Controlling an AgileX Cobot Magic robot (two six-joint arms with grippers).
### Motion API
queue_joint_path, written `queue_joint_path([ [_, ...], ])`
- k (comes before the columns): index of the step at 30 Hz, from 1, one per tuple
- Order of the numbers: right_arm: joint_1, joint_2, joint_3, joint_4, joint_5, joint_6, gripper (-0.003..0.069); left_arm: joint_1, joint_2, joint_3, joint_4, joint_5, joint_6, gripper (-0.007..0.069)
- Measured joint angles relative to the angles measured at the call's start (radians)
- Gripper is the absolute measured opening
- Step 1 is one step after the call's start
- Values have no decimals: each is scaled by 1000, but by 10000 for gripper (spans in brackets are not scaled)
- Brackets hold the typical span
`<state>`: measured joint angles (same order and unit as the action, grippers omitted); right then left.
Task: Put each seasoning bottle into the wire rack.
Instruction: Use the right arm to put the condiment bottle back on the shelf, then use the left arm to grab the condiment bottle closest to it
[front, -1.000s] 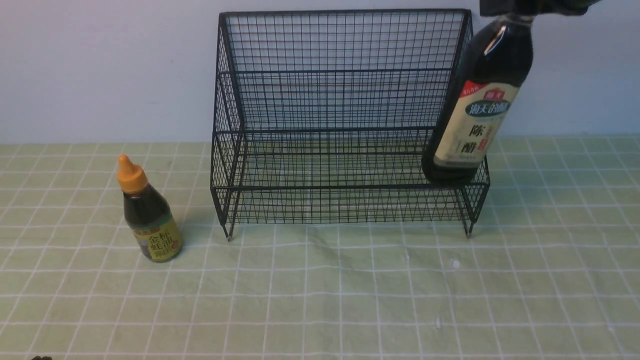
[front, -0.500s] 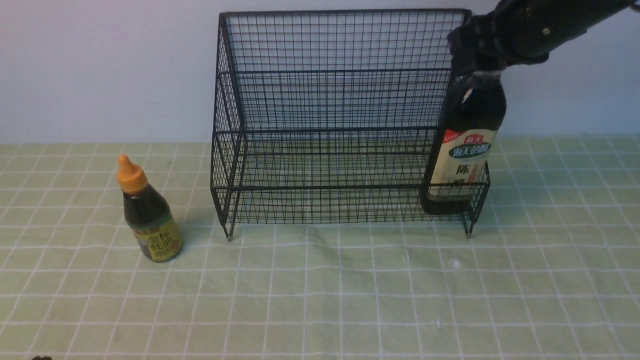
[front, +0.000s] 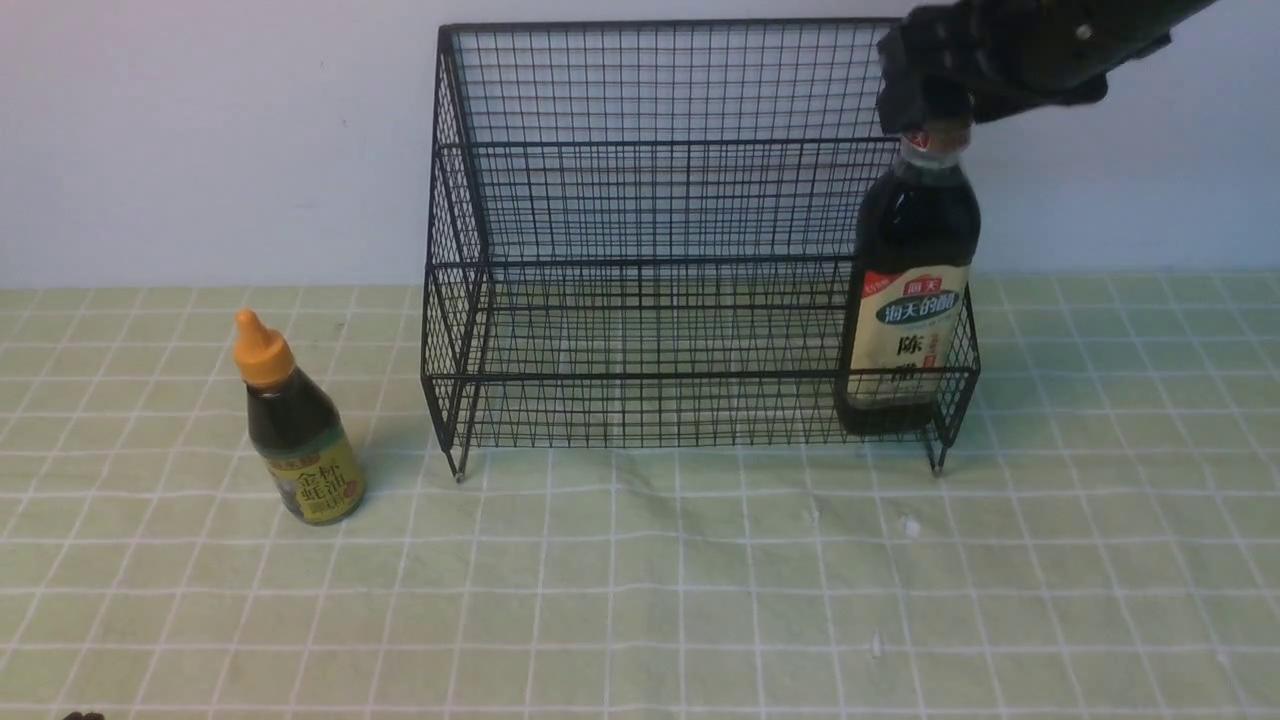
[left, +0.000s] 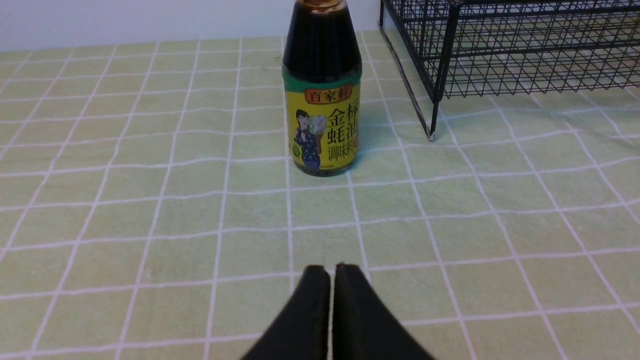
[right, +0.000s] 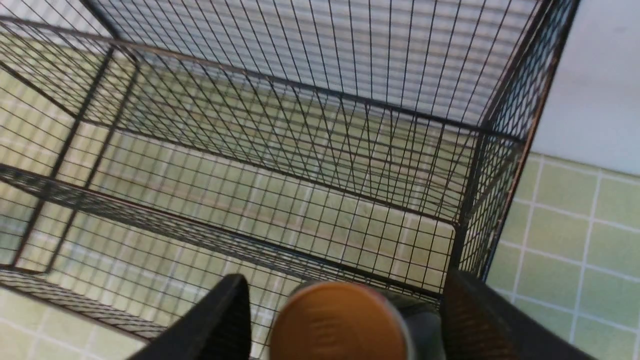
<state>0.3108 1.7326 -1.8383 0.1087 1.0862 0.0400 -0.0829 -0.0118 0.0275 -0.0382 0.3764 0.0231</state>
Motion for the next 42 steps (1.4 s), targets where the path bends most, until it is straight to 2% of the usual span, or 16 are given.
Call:
queue_joint_path([
  [3, 0, -58, -74, -19, 78, 0, 482, 0, 0, 0, 0, 0, 0, -7],
  [6, 0, -146, -152, -38, 166, 0, 455, 0, 0, 0, 0, 0, 0, -7],
  [10, 0, -295, -183, -51, 179, 15, 324, 0, 0, 0, 0, 0, 0, -7],
  [11, 0, -377, -181, -47, 185, 25, 214, 0, 0, 0, 0, 0, 0, -7],
  [14, 0, -527, -151, -51, 188, 33, 59, 0, 0, 0, 0, 0, 0, -7],
  [16, 0, -646, -95, -65, 188, 47, 17, 0, 0, 0, 0, 0, 0, -7],
  [20, 0, -885, 88, -109, 173, 71, -10, 0, 0, 0, 0, 0, 0, -7],
  [21, 0, -1049, 252, -122, 110, 79, -12, 0, 0, 0, 0, 0, 0, -7],
  [23, 0, -1213, 417, -124, 6, 84, -12, 0, 0, 0, 0, 0, 0, -7],
  [25, 0, -1291, 510, -123, -52, 87, -12, 0, 0, 0, 0, 0, 0, -7],
  [29, 0, -1557, 892, -101, -301, 113, -12, 0, 0, 0, 0, 0, 0, -7],
  [35, 0, -1670, 1168, -52, -557, 127, -13, 0, 0, 0, 0, 0, 0, -7],
  [42, 0, -1680, 1288, -31, -603, 115, -13, 0, 0, 0, 0, 0, 0, -7],
])
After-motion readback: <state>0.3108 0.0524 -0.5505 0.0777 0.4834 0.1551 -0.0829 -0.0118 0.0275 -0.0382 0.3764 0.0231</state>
